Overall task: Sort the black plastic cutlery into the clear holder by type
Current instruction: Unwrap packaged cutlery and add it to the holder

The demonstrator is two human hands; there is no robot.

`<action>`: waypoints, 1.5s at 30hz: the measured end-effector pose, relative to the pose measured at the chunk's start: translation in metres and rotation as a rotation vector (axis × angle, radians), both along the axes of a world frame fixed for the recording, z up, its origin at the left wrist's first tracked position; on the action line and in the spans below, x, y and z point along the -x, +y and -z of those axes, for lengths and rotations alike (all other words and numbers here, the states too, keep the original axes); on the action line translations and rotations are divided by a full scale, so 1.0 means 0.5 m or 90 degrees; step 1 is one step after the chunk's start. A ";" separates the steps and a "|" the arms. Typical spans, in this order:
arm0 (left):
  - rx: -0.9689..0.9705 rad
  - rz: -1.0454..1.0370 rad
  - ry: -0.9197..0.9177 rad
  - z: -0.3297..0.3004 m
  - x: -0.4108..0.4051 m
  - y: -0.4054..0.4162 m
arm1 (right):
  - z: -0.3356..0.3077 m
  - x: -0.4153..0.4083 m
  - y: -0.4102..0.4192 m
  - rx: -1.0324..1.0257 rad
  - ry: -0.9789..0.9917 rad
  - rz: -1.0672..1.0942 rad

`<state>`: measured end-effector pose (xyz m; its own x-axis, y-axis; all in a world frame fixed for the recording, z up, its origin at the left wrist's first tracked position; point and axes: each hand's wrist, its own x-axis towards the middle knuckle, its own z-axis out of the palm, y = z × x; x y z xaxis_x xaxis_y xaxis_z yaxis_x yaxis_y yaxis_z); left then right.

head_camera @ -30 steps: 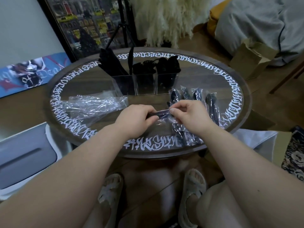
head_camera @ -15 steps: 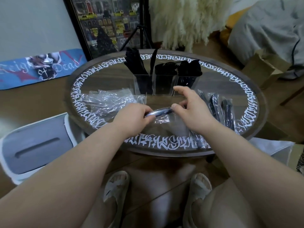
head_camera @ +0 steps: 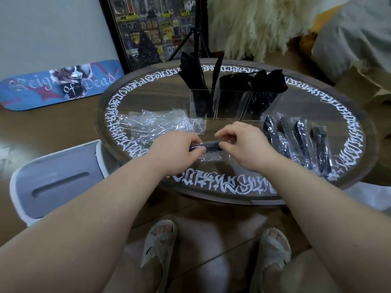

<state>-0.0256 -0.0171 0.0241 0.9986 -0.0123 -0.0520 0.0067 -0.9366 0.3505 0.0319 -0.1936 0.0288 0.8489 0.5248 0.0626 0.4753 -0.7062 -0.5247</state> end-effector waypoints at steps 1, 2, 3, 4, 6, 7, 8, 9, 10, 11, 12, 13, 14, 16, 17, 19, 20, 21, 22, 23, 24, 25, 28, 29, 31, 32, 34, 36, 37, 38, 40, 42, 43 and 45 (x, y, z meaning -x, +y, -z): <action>-0.009 -0.001 0.004 0.002 0.000 0.004 | -0.001 -0.002 0.003 0.009 0.014 -0.013; -0.021 0.001 0.008 0.003 0.001 0.006 | 0.001 -0.004 0.006 0.024 0.023 -0.025; -0.033 0.004 0.011 0.004 0.001 0.007 | 0.003 -0.003 0.009 0.038 0.025 -0.033; -0.041 0.007 0.013 0.004 0.002 0.007 | 0.005 -0.003 0.011 0.045 0.021 -0.034; -0.042 0.011 0.016 0.004 0.000 0.002 | 0.008 -0.005 0.013 0.035 0.008 -0.026; -0.037 0.012 0.016 0.004 -0.001 -0.001 | 0.010 -0.007 0.013 0.025 0.003 -0.022; -0.029 0.015 0.015 0.005 -0.003 -0.005 | 0.011 -0.007 0.014 0.019 0.001 -0.018; -0.019 0.019 0.014 0.005 -0.005 -0.009 | 0.012 -0.008 0.014 0.013 0.000 -0.017; -0.010 0.024 0.015 0.007 -0.007 -0.013 | 0.014 -0.008 0.014 0.009 0.003 -0.018; -0.004 0.027 0.017 0.009 -0.009 -0.016 | 0.014 -0.007 0.014 0.002 0.009 -0.019; -0.001 0.027 0.019 0.012 -0.012 -0.016 | 0.012 -0.007 0.012 -0.009 0.019 -0.017; 0.001 0.025 0.023 0.014 -0.014 -0.016 | 0.009 -0.008 0.009 -0.025 0.033 -0.011; 0.004 0.022 0.025 0.015 -0.015 -0.014 | 0.006 -0.012 0.002 -0.043 0.044 -0.002; 0.019 0.015 0.023 0.014 -0.015 -0.009 | 0.003 -0.023 -0.013 -0.047 0.044 0.028; 0.029 0.010 0.020 0.012 -0.014 -0.007 | 0.002 -0.030 -0.021 -0.021 0.028 0.050; 0.046 -0.002 0.017 0.010 -0.012 -0.002 | 0.002 -0.038 -0.034 0.028 -0.036 0.110; 0.050 -0.006 0.018 0.010 -0.011 -0.001 | -0.002 -0.037 -0.035 0.014 -0.079 0.140; 0.051 -0.009 0.019 0.011 -0.011 0.000 | -0.010 -0.031 -0.033 -0.041 -0.127 0.152; 0.051 -0.011 0.020 0.012 -0.012 0.001 | -0.018 -0.024 -0.028 -0.108 -0.162 0.141; 0.053 -0.013 0.019 0.012 -0.013 0.001 | -0.023 -0.015 -0.022 -0.153 -0.167 0.112; 0.056 -0.014 0.017 0.012 -0.013 0.000 | -0.023 -0.008 -0.015 -0.153 -0.149 0.077; 0.058 -0.014 0.015 0.011 -0.014 -0.003 | -0.016 -0.004 -0.009 -0.110 -0.122 0.047; 0.058 -0.013 0.008 0.007 -0.014 -0.010 | 0.000 -0.001 -0.004 -0.050 -0.128 0.025; 0.054 -0.016 0.007 0.007 -0.014 -0.010 | -0.004 0.000 -0.002 -0.102 -0.161 0.016; 0.046 -0.026 0.001 0.009 -0.015 -0.005 | -0.014 0.009 0.004 -0.173 -0.190 -0.048; 0.046 -0.030 0.000 0.010 -0.016 -0.003 | -0.015 0.017 0.007 -0.156 -0.173 -0.097; 0.055 -0.033 0.002 0.011 -0.016 -0.001 | -0.003 0.024 0.011 -0.037 -0.120 -0.147; 0.067 -0.027 0.012 0.009 -0.016 -0.002 | 0.007 0.013 0.006 0.104 -0.112 -0.086; 0.073 -0.023 0.016 0.008 -0.015 -0.002 | 0.008 0.005 0.002 0.144 -0.113 -0.036; 0.080 -0.021 0.018 0.007 -0.014 -0.001 | 0.007 -0.003 -0.002 0.156 -0.109 0.004; 0.094 -0.020 0.020 0.006 -0.013 0.002 | 0.005 -0.011 -0.009 0.110 -0.070 0.048; 0.096 -0.019 0.009 0.006 -0.013 0.004 | 0.004 -0.011 -0.010 0.039 -0.008 0.065; 0.094 -0.018 0.002 0.007 -0.013 0.005 | 0.004 -0.010 -0.009 0.012 0.016 0.069; 0.093 -0.014 -0.006 0.006 -0.014 0.003 | 0.006 -0.008 -0.006 -0.033 0.043 0.076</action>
<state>-0.0188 -0.0153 0.0212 0.9991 0.0034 -0.0425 0.0235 -0.8752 0.4831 0.0360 -0.1967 0.0259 0.9080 0.4179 0.0279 0.3526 -0.7266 -0.5896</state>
